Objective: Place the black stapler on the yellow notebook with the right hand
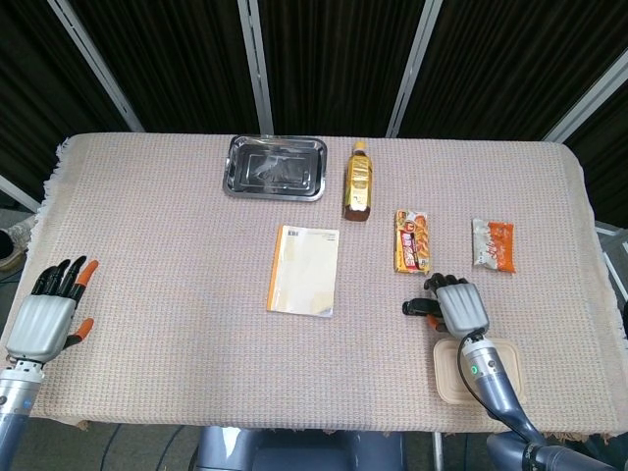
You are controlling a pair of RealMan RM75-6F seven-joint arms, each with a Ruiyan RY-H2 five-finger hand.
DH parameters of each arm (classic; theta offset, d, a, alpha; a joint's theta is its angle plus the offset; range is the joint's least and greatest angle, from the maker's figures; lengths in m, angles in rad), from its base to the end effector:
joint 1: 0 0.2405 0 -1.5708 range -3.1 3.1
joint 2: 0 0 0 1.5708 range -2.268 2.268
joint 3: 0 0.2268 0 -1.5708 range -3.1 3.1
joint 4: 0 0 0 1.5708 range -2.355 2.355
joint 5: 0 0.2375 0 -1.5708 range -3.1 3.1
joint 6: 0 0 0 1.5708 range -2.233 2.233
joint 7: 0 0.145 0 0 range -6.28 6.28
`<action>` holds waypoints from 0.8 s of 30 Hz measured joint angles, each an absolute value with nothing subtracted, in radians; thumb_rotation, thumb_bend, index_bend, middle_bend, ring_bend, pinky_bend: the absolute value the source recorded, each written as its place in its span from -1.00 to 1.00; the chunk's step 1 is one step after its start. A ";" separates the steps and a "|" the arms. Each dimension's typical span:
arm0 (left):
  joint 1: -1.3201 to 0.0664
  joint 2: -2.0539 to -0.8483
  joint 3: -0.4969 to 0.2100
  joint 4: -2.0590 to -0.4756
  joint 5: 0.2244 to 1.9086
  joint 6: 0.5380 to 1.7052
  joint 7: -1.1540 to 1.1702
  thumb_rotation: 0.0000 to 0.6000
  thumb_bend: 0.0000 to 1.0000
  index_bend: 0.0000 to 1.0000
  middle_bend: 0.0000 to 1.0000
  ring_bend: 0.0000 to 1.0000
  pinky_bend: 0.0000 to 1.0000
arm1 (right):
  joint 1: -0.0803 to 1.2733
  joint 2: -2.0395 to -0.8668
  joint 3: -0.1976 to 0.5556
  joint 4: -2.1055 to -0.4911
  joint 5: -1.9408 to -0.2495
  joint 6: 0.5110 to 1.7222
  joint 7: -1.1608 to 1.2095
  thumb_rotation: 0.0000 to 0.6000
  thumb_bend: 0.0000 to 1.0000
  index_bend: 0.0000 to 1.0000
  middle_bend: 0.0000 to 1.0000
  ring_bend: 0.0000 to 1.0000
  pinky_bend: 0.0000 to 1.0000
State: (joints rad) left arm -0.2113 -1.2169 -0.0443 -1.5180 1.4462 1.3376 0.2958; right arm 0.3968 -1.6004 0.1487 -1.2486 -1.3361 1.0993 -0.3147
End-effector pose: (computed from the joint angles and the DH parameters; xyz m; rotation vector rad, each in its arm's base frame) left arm -0.2946 0.2184 0.0832 -1.5846 -0.7199 -0.6649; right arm -0.2530 -0.2854 -0.0263 1.6686 -0.8657 0.7350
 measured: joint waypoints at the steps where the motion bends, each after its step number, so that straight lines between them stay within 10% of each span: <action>1: -0.212 -1.218 -0.044 -1.517 1.445 1.336 0.297 1.00 -0.39 -1.00 -1.00 -1.00 -0.78 | 0.397 -1.601 0.147 -1.244 -1.336 1.100 -0.313 1.00 -0.53 -0.03 -0.25 -0.16 0.11; 24: -0.212 -1.216 -0.033 -1.524 1.459 1.349 0.298 1.00 -0.39 -1.00 -1.00 -1.00 -0.78 | 0.391 -1.591 0.118 -1.278 -1.371 1.186 -0.406 1.00 -0.29 0.38 0.05 0.22 0.47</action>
